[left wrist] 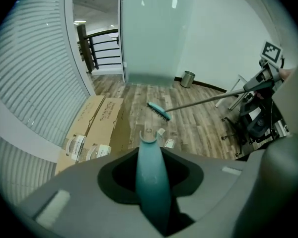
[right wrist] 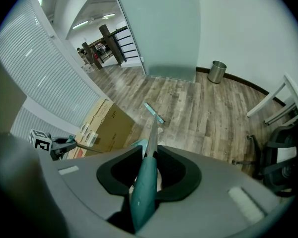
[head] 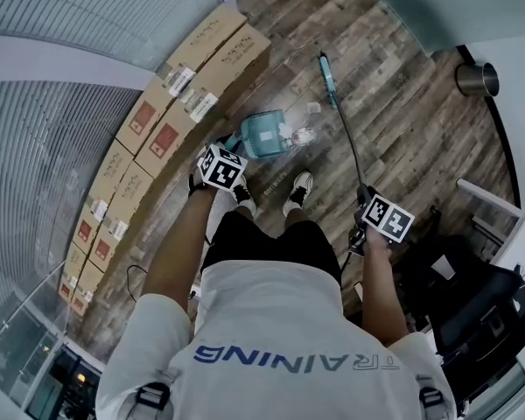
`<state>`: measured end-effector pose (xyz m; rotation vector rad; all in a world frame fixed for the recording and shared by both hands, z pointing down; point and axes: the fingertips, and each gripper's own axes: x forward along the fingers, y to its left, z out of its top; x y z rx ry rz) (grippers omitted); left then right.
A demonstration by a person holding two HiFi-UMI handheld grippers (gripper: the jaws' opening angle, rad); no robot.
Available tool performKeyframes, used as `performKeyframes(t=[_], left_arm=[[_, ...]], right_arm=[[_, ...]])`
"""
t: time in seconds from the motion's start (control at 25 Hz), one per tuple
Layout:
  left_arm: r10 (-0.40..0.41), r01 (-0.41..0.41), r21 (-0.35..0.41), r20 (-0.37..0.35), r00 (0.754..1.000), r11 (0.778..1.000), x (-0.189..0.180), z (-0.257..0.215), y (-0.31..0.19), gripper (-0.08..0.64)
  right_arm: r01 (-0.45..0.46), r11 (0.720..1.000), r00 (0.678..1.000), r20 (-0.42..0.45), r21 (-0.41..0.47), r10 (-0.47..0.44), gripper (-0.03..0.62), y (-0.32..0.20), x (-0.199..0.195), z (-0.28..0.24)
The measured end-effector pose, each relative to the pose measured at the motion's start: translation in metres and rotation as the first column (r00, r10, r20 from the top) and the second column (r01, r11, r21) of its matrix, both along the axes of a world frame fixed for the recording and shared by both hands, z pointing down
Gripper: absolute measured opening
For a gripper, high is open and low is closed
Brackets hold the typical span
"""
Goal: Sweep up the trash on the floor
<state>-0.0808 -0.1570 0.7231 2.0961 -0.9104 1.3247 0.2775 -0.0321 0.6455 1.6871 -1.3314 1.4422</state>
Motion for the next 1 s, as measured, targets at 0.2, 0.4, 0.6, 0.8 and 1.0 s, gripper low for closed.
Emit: performKeyframes(t=[0.2,0.4,0.6,0.8,1.0], left_arm=[[-0.021,0.021,0.003,-0.01,1.0,1.0,0.005,-0.001,-0.002,0.103],[-0.038,0.038,0.001,-0.023,0.999,0.999,0.008,0.0,0.001,0.104],[-0.043,0.042,-0.013,-0.028,0.999,0.999,0.007,0.001,0.003,0.106],[-0.05,0.049,-0.017,-0.038,0.998,0.999,0.007,0.001,0.004,0.106],[-0.059,0.058,-0.023,-0.039,0.997,0.998,0.008,0.001,0.003,0.107]], right_arm=[[-0.004,0.999,1.0,0.001,-0.037,0.004,0.112,0.009,0.01,0.01],[0.017,0.997,0.999,0.041,-0.072,-0.014,0.112,0.013,0.002,0.026],[0.045,0.993,0.994,0.101,-0.108,-0.034,0.112,0.014,-0.021,0.052],[0.117,0.98,0.99,0.101,-0.161,-0.101,0.112,0.018,-0.041,0.083],[0.12,0.971,0.984,0.151,-0.208,-0.089,0.112,0.028,-0.058,0.111]])
